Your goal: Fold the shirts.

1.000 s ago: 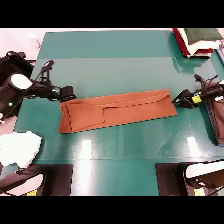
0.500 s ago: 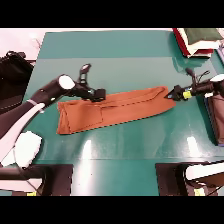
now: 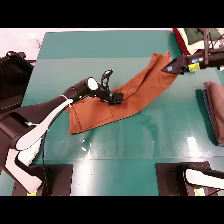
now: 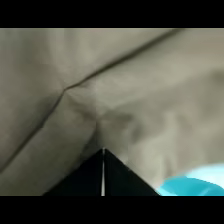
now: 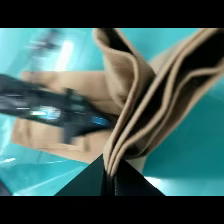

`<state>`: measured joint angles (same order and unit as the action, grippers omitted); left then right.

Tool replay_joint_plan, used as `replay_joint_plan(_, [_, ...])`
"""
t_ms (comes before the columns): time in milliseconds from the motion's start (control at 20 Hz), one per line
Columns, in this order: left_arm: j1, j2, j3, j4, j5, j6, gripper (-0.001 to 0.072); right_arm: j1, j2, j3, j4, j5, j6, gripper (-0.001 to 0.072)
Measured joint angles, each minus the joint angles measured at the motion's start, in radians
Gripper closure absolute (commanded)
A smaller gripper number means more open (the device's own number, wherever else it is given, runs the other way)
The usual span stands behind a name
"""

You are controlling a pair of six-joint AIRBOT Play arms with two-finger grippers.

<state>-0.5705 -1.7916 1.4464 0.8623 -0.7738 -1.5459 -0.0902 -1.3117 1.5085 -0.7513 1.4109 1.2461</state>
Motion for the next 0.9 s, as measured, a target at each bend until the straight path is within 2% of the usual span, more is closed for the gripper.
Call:
replay_joint_plan(350, [-0.002,-0.032,0.021,-0.022,0.007,-0.002,0.0679,0.206,0.026,0.102,0.012,-0.038,0.072,0.0696])
replay_joint_plan(500, [0.039,-0.018,0.062,-0.016,-0.056,-0.002,0.0679,0.274,0.027,0.113,0.04,-0.076,0.082,0.0696])
replay_joint_plan(700, [0.172,0.108,0.105,0.064,-0.164,-0.001,0.0679,0.373,0.021,0.117,0.058,-0.141,0.088,0.0695])
replay_joint_plan(900, [0.362,0.314,0.118,0.182,-0.227,0.001,0.0678,0.534,-0.047,0.118,0.072,-0.23,0.091,0.0686])
